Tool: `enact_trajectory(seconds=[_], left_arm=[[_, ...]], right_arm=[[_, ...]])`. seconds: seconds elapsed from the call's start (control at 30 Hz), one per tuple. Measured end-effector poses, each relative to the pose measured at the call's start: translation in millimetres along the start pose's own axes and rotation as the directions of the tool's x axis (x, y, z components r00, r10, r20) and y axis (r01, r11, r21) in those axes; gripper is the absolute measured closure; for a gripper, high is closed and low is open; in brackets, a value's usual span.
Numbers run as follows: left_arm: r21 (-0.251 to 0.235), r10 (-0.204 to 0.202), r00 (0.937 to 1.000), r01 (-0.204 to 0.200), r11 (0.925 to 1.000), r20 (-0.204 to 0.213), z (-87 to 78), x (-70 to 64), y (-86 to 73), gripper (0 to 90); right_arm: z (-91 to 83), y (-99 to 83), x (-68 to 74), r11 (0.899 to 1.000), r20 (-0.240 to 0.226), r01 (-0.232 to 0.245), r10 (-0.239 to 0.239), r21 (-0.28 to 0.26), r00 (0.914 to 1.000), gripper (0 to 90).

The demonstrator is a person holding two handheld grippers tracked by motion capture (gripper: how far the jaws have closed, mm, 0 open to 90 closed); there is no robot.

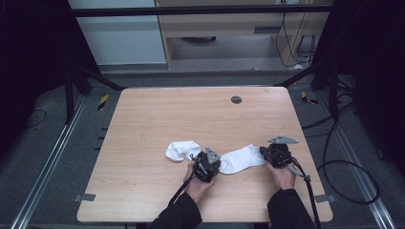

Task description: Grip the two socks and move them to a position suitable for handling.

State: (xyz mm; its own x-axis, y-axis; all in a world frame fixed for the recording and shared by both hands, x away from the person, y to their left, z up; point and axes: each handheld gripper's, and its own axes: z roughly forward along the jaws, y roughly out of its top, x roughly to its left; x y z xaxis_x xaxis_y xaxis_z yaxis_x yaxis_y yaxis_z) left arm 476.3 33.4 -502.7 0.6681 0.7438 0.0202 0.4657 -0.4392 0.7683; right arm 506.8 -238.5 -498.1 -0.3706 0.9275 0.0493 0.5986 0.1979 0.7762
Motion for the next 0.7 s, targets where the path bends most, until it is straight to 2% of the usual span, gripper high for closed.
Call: enact_trajectory(seconds=[0.07, 0.17, 0.2, 0.23, 0.27, 0.3, 0.37, 0.4, 0.47, 0.5, 0.53, 0.57, 0.6, 0.67, 0.7], left_arm=[[-0.037, -0.005, 0.9999, 0.005, 0.9993, 0.015, -8.8, 1.1, 3.7, 75.4], [-0.059, 0.004, 0.9998, -0.003, 0.9982, 0.018, -17.8, 2.7, 7.6, 68.2], [-0.084, 0.016, 0.9998, -0.015, 0.9963, 0.015, -28.2, 5.7, 11.1, 65.4], [-0.084, 0.016, 0.9998, -0.015, 0.9963, 0.015, -28.2, 5.7, 11.1, 63.1], [-0.112, 0.015, 0.9998, -0.014, 0.9936, 0.012, -40.5, 11.3, 13.5, 61.9], [-0.112, 0.015, 0.9998, -0.014, 0.9936, 0.012, -40.5, 11.3, 13.5, 61.4], [-0.131, 0.006, 1.0000, -0.005, 0.9913, 0.002, -60.0, 25.1, 15.0, 59.6], [-0.131, 0.006, 1.0000, -0.005, 0.9913, 0.002, -60.0, 25.1, 15.0, 59.0], [-0.142, 0.001, 0.9999, -0.003, 0.9899, -0.017, -72.9, 36.4, 14.2, 58.3], [-0.149, -0.012, 0.9993, 0.007, 0.9888, -0.035, -85.5, 49.7, 11.9, 57.9], [-0.149, -0.012, 0.9993, 0.007, 0.9888, -0.035, -85.5, 49.7, 11.9, 57.6], [-0.152, -0.023, 0.9974, 0.012, 0.9883, -0.068, -97.3, 64.0, 7.8, 57.5], [-0.152, -0.023, 0.9974, 0.012, 0.9883, -0.068, -97.3, 64.0, 7.8, 57.4], [-0.152, -0.039, 0.9942, 0.024, 0.9881, -0.100, -107.7, 79.3, 2.2, 57.3], [-0.154, -0.056, 0.9923, 0.039, 0.9874, -0.110, -112.4, 87.0, -1.2, 57.9]], right_arm=[[-8.1, 3.1, -1.1, 0.999, -0.017, -0.015, 0.014, -0.048, 0.9998, 89.4], [-18.1, 6.6, -1.4, 0.994, -0.031, -0.038, 0.035, -0.101, 0.9989, 88.5], [-21.4, 7.8, -1.0, 0.993, -0.039, -0.045, 0.041, -0.113, 0.9984, 87.6], [-23.9, 8.7, -0.9, 0.992, -0.034, -0.038, 0.034, -0.124, 0.9988, 86.8], [-26.5, 10.3, 0.1, 0.991, -0.037, -0.035, 0.031, -0.125, 0.9988, 85.8], [-28.2, 11.9, 1.0, 0.991, -0.034, -0.017, 0.012, -0.132, 0.9993, 85.1], [-31.8, 15.5, 4.7, 0.988, -0.045, -0.005, -0.002, -0.151, 0.9990, 83.7], [-33.1, 17.8, 6.8, 0.988, -0.049, -0.001, -0.007, -0.157, 0.9988, 82.6], [-36.1, 22.5, 12.2, 0.985, -0.062, 0.007, -0.017, -0.171, 0.9979, 80.2], [-37.1, 25.1, 14.6, 0.985, -0.070, 0.016, -0.028, -0.174, 0.9972, 79.1], [-38.1, 27.7, 18.2, 0.984, -0.077, 0.014, -0.028, -0.178, 0.9966, 77.5], [-39.0, 30.2, 21.6, 0.983, -0.079, 0.025, -0.039, -0.181, 0.9961, 75.9], [-39.7, 32.3, 25.4, 0.983, -0.085, 0.026, -0.043, -0.183, 0.9954, 74.7], [-39.8, 34.5, 29.4, 0.983, -0.093, 0.032, -0.049, -0.182, 0.9944, 74.0], [-38.9, 39.4, 38.5, 0.982, -0.105, 0.054, -0.073, -0.179, 0.9918, 72.7]])
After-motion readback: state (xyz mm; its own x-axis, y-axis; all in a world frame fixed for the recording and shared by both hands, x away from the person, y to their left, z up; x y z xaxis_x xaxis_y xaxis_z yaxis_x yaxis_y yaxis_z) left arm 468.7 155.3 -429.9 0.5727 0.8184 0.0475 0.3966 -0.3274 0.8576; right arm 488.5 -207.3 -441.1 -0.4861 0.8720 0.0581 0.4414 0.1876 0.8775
